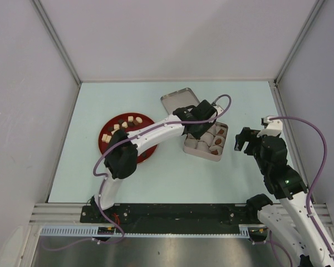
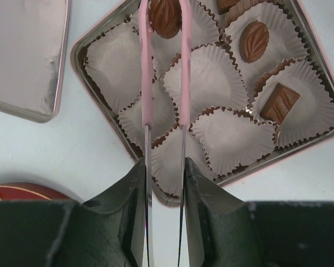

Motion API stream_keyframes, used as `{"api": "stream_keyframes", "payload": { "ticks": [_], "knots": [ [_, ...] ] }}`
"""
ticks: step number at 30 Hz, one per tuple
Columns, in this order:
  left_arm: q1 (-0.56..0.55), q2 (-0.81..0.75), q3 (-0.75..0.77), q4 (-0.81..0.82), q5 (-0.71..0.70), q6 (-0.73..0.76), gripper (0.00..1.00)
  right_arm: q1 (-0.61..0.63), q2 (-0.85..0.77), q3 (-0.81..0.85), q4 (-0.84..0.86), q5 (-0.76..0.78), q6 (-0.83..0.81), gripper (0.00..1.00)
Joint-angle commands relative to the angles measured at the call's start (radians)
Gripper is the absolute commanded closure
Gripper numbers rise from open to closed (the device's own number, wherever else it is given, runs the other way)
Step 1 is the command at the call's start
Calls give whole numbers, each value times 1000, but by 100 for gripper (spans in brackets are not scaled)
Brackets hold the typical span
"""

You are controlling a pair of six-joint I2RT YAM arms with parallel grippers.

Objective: Pack the chocolate

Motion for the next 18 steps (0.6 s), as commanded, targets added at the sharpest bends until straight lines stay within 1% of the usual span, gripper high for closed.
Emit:
{"api": "stream_keyframes", "payload": {
  "ticks": [1,10,15,18],
  "knots": [
    [-6,17,75,8,-11,30,80,-3,-8,-1,45,23,-19,13],
    [-8,42,83,-19,-14,33,76,-6,-5,-1,48,22,-20,13],
    [-9,46,83,-19,-8,33,71,-8,-5,-1,50,19,-22,13],
    [-9,51,84,-18,-8,30,70,-9,0,-2,48,16,-20,13]
  ]
}}
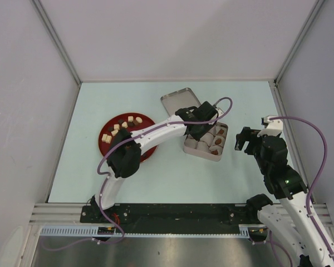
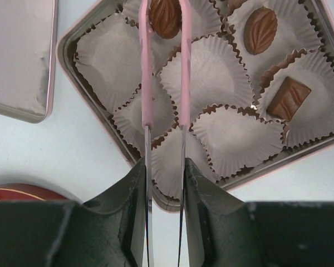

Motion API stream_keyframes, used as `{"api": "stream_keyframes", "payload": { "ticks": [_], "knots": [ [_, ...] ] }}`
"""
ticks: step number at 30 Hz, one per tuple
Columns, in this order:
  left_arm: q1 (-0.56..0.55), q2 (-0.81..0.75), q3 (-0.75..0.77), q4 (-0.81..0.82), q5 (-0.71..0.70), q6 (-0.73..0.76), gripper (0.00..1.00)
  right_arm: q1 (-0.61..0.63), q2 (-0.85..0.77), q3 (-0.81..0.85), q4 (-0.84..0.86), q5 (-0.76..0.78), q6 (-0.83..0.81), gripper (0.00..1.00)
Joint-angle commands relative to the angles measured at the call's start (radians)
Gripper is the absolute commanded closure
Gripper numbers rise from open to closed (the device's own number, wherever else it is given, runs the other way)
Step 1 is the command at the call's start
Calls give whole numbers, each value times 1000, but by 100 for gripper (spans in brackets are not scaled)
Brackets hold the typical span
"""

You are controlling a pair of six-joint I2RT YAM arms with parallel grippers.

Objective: Pack the chocolate

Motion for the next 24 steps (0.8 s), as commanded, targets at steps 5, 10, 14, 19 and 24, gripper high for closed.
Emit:
{"api": "stream_keyframes", "payload": {
  "ticks": [5,10,14,19,24],
  "knots": [
    [-9,-5,56,13,-6,7,66,-5,2,-1,36,7,-8,13],
    [-9,-16,54,18,-3,-6,63,-5,2,-1,38,3,-8,13],
    [-9,-45,50,33,-9,-24,63,-3,-1,-3,38,1,-8,13],
    [-7,-145,8,84,-58,-46,64,-5,-8,-1,39,0,-4,13],
    [6,-258,-68,118,-103,-98,64,-3,-11,-1,38,0,-4,13]
  ]
}}
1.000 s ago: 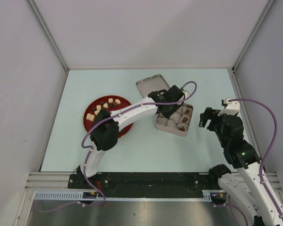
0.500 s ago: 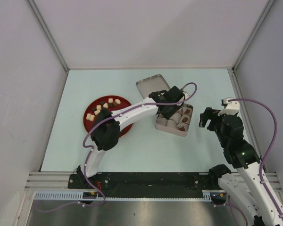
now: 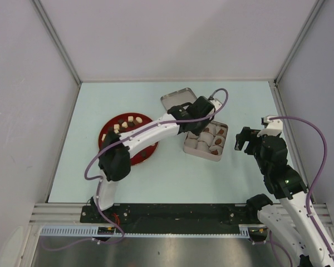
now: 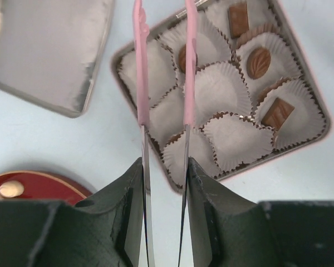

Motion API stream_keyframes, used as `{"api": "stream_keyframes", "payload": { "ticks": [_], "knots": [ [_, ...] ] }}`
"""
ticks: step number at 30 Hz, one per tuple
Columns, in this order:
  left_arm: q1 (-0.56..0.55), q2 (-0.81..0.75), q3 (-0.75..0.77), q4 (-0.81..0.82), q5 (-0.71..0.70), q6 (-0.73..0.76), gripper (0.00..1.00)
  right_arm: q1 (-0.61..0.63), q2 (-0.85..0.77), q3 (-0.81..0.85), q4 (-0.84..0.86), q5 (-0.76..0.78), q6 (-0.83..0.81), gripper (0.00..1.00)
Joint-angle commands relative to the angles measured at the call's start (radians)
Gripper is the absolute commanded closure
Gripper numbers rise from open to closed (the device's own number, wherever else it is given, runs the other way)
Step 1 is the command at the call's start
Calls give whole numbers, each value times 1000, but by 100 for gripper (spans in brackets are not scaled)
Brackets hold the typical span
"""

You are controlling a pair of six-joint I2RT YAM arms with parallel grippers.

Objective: Pack the chocolate

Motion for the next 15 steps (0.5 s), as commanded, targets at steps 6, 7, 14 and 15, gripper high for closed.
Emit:
{"api": "stream_keyframes", "payload": {
  "ticks": [6,7,14,15],
  "knots": [
    [75,-372,-202,117,-74,-160,66,-3,-17,-1,38,-7,-3,13],
    [86,-398,-228,121,-63,-176,66,-1,-17,-1,36,-5,-3,13],
    [158,-589,-445,65,-138,-300,66,5,-14,-1,36,-16,-3,13],
    [171,-602,-462,49,-149,-314,66,3,-11,-1,36,-19,-1,13]
  ]
}}
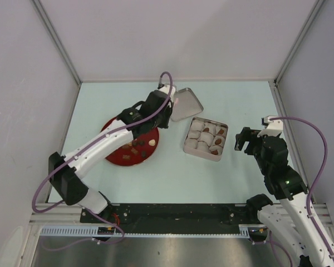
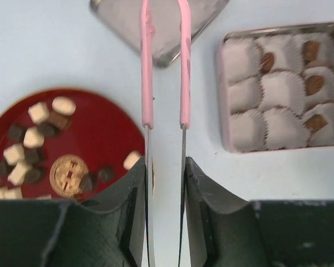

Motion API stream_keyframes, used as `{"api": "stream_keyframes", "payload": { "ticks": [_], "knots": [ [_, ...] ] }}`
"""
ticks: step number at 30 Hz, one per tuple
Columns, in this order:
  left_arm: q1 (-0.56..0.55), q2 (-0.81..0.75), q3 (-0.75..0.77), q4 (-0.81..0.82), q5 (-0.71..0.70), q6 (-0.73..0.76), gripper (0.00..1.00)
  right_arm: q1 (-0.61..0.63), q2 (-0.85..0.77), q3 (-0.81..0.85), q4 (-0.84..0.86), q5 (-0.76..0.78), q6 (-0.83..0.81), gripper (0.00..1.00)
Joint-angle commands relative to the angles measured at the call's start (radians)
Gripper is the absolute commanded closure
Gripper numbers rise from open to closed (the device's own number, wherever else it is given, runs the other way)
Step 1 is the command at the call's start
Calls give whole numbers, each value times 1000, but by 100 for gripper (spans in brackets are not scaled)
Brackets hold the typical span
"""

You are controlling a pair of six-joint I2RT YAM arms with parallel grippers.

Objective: Pack the chocolate

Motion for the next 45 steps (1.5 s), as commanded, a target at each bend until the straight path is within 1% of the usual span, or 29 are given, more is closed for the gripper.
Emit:
{"api": "stream_keyframes", "payload": {
  "ticks": [1,5,10,16,22,25,28,30,35,45],
  "knots": [
    [26,-119,-84,-52,-67,-115,66,6,-4,-1,34,-9,-1,13],
    [51,-188,-193,-99,-76,-158,67,9,2,-3,36,-14,2,13],
    [72,-248,-291,-194,-81,-218,66,14,7,-3,36,-20,2,14],
    [77,-305,-391,-249,-62,-270,66,20,13,-3,36,-24,0,14],
    [77,-291,-429,-295,-47,-305,64,27,19,-3,37,-27,3,13],
    [80,-279,-428,-307,-47,-308,61,29,19,-3,37,-29,2,13],
    [83,-256,-431,-309,-44,-305,61,31,21,-3,36,-30,2,13],
    [85,-242,-437,-292,-41,-301,61,34,18,-3,39,-30,2,13],
    [100,-215,-451,-261,-24,-295,66,35,12,-1,39,-26,0,13],
    [134,-178,-471,-205,-3,-282,66,37,10,-6,42,-23,-1,13]
  ]
}}
